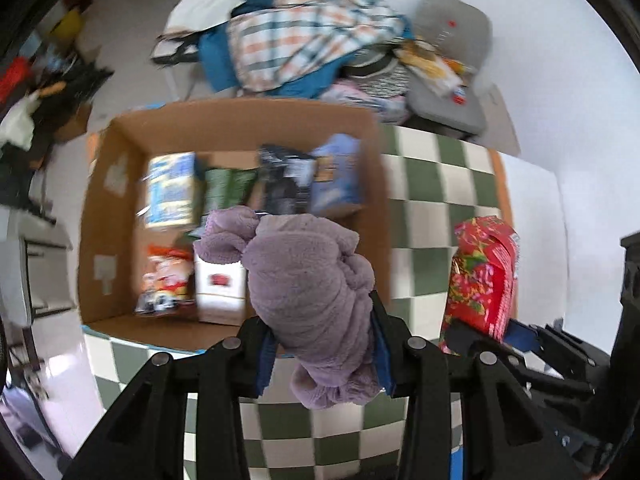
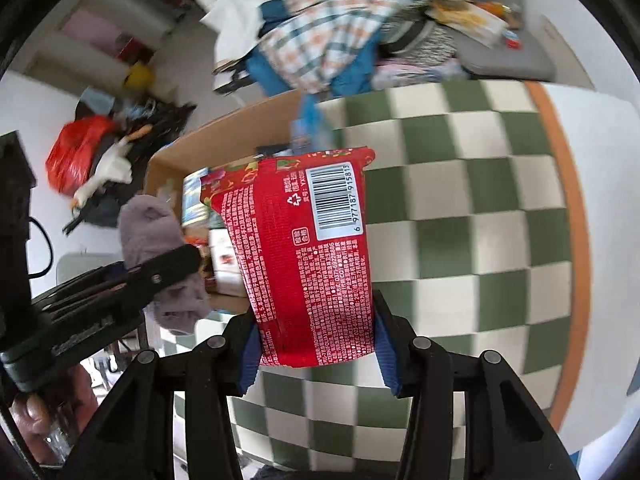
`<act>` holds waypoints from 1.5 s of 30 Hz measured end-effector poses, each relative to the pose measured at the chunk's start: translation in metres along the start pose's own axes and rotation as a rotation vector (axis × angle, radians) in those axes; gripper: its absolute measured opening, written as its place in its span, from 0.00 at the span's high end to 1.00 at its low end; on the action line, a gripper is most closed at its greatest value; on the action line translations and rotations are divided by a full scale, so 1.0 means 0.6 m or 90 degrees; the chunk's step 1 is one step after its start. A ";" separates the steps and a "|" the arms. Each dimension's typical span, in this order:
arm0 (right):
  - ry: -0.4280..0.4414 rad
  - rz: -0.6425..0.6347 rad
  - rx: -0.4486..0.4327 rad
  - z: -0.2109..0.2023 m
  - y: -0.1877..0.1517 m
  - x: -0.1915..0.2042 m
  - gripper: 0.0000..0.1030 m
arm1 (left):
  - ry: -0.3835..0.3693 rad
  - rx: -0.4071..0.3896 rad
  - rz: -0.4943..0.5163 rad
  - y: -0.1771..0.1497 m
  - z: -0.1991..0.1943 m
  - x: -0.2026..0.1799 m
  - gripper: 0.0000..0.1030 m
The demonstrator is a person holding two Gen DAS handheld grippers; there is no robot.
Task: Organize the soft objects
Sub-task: 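Carry the cloth and red package over the box and open both tools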
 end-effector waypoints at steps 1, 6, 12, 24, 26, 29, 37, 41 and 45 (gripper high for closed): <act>0.000 -0.007 0.003 0.005 0.000 0.019 0.51 | -0.001 0.005 -0.010 0.004 0.003 0.018 0.64; -0.027 -0.028 0.016 0.034 -0.001 0.104 0.51 | -0.047 0.039 -0.051 0.018 0.030 0.075 0.64; -0.057 -0.023 0.037 0.085 0.014 0.125 0.51 | -0.113 0.093 -0.091 0.039 0.076 0.103 0.64; -0.102 -0.004 0.056 0.155 0.042 0.114 0.44 | -0.102 0.167 -0.098 0.050 0.131 0.111 0.55; -0.100 -0.003 0.061 0.155 0.042 0.115 0.42 | -0.094 0.171 -0.096 0.048 0.136 0.112 0.54; -0.114 -0.011 0.055 0.147 0.040 0.118 0.42 | -0.079 0.164 -0.080 0.047 0.135 0.109 0.34; -0.129 -0.014 0.053 0.139 0.038 0.111 0.34 | -0.067 0.129 -0.075 0.047 0.111 0.122 0.11; -0.135 -0.017 0.051 0.135 0.034 0.109 0.24 | -0.037 0.106 -0.072 0.042 0.088 0.138 0.11; -0.135 -0.022 0.049 0.132 0.027 0.112 0.19 | 0.003 0.072 -0.062 0.034 0.061 0.156 0.11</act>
Point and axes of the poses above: each gripper's, at about its wrist camera, not at the fingertips, and z roughly the way its jaws point, x to its left, y to its top, the point moved 2 cm from there along z, roughly the way its jaws point, and after that the axes turned 10 degrees about -y, right-handed, at the moved point
